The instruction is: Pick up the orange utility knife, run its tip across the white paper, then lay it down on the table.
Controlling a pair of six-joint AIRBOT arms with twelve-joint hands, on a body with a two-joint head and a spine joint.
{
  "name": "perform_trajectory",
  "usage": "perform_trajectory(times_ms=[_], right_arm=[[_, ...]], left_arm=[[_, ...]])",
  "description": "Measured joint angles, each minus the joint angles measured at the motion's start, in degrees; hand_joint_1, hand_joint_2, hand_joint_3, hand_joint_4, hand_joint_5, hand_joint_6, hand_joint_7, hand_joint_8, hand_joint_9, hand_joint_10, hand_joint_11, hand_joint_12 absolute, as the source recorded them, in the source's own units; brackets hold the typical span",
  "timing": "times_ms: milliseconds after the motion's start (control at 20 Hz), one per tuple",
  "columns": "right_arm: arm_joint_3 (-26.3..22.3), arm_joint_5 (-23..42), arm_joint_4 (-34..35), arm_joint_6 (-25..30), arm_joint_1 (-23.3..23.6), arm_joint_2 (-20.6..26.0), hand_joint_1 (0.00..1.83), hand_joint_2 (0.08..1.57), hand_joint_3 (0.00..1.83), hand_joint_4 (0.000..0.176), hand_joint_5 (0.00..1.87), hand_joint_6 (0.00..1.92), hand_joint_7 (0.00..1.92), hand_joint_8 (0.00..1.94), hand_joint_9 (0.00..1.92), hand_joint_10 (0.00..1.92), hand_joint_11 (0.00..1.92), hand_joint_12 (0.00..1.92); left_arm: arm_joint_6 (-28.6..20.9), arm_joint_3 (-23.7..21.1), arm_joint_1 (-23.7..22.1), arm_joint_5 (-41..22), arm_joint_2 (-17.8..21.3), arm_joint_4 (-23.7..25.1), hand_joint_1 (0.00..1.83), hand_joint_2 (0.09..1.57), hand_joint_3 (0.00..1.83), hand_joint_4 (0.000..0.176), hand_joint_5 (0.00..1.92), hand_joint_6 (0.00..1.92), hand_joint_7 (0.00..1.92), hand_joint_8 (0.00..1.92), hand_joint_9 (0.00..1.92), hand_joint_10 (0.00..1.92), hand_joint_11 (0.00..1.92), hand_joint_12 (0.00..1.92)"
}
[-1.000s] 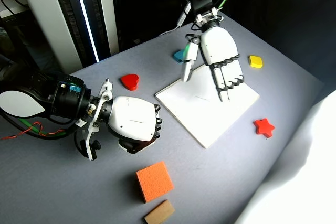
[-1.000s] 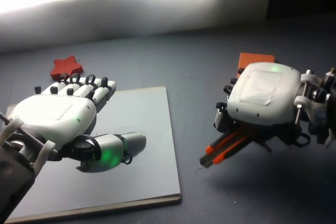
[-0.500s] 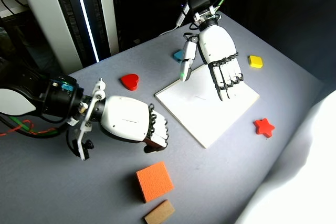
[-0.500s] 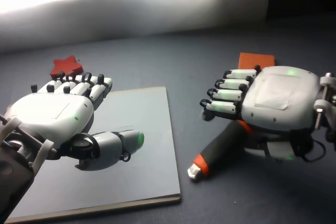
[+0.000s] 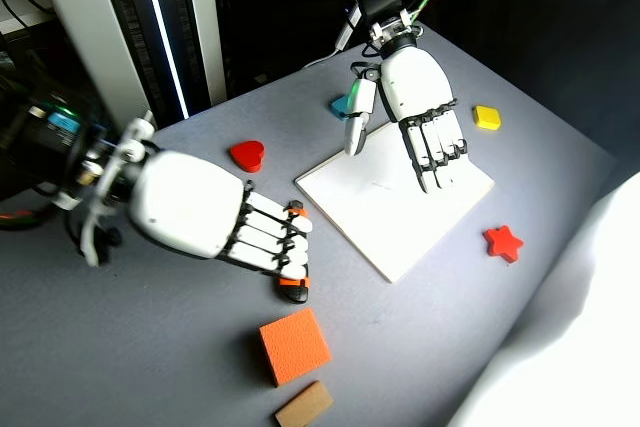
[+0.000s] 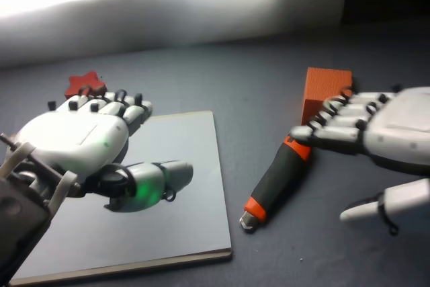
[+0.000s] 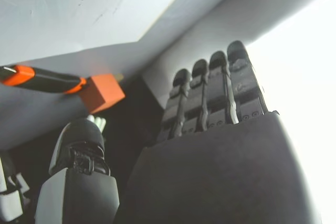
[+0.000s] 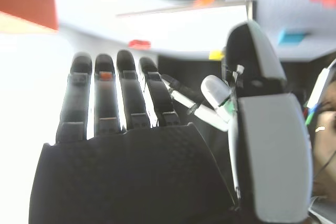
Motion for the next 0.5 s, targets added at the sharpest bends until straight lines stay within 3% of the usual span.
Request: perform_trajectory(times_ms=[50,100,150,200,250,350,400,450,500], right_arm=[[-1.86,0.09,2.91,-0.13,0.0,2.14,0.18,1.26,0.0,0.0,0.18,0.9,0.44,0.64,0.15,1.31,0.0,1.66],[-3.08,1.4,6.23,-1.03,-0.42,3.61,0.19,1.27,0.01,0.0,0.24,1.08,0.46,0.98,0.27,1.49,0.0,1.87],[-4.15,3.32,9.92,-2.23,-1.14,4.98,0.3,1.26,0.0,0.0,0.43,1.19,0.62,1.26,0.47,1.63,0.15,1.91],[-5.18,4.98,12.2,-3.19,-1.68,6.23,0.29,1.3,0.02,0.0,0.58,1.29,0.73,1.44,0.57,1.78,0.34,1.92],[-6.43,6.16,12.7,-3.74,-1.97,7.89,0.27,1.36,0.03,0.0,0.67,1.44,0.8,1.56,0.67,1.89,0.45,1.92],[-7.41,7.19,11.72,-5.92,-2.51,9.22,0.21,1.43,0.04,0.0,0.82,1.53,1.0,1.56,0.88,1.92,0.65,1.92],[-7.82,8.04,11.69,-6.1,-4.07,9.49,0.15,1.47,0.05,0.0,0.93,1.58,1.11,1.56,1.0,1.92,0.78,1.92],[-8.26,8.09,11.67,-6.03,-5.22,9.81,0.12,1.49,0.05,0.0,0.98,1.6,1.15,1.58,1.07,1.92,0.86,1.92],[-8.68,7.45,11.61,-4.66,-6.14,9.84,0.08,1.51,0.05,0.0,0.97,1.6,1.17,1.61,1.1,1.92,0.9,1.92]], left_arm=[[0.37,-0.61,-1.29,0.24,0.17,-0.04,0.05,1.29,0.0,0.0,0.51,0.06,0.68,0.12,0.54,0.3,0.0,1.32],[0.87,-1.07,-2.32,0.26,0.17,0.0,0.09,1.3,0.0,0.0,0.62,0.06,0.78,0.16,0.57,0.54,0.09,1.46],[1.38,-1.57,-3.37,0.37,0.17,0.0,0.16,1.32,0.0,0.0,0.72,0.09,0.73,0.62,0.56,0.99,0.21,1.62],[1.77,-2.1,-4.17,0.42,0.17,-0.09,0.22,1.34,0.0,0.0,0.84,0.17,0.71,1.07,0.58,1.36,0.34,1.75],[2.25,-2.86,-4.72,0.37,0.17,-0.31,0.26,1.36,0.0,0.0,0.89,0.37,0.74,1.22,0.63,1.49,0.42,1.86],[2.32,-4.42,-4.85,0.48,0.2,-2.19,0.32,1.37,0.0,0.0,0.88,0.78,0.84,1.31,0.71,1.63,0.46,1.92],[2.36,-5.16,-4.94,0.59,0.2,-2.49,0.37,1.38,0.0,0.0,0.84,1.16,0.9,1.42,0.78,1.7,0.53,1.92],[2.47,-5.73,-4.96,0.66,0.24,-2.32,0.39,1.38,0.0,0.0,0.81,1.4,0.91,1.51,0.8,1.74,0.56,1.92],[2.91,-6.36,-4.96,0.61,0.57,-2.03,0.4,1.39,0.0,0.0,0.8,1.47,0.91,1.59,0.82,1.8,0.6,1.92]])
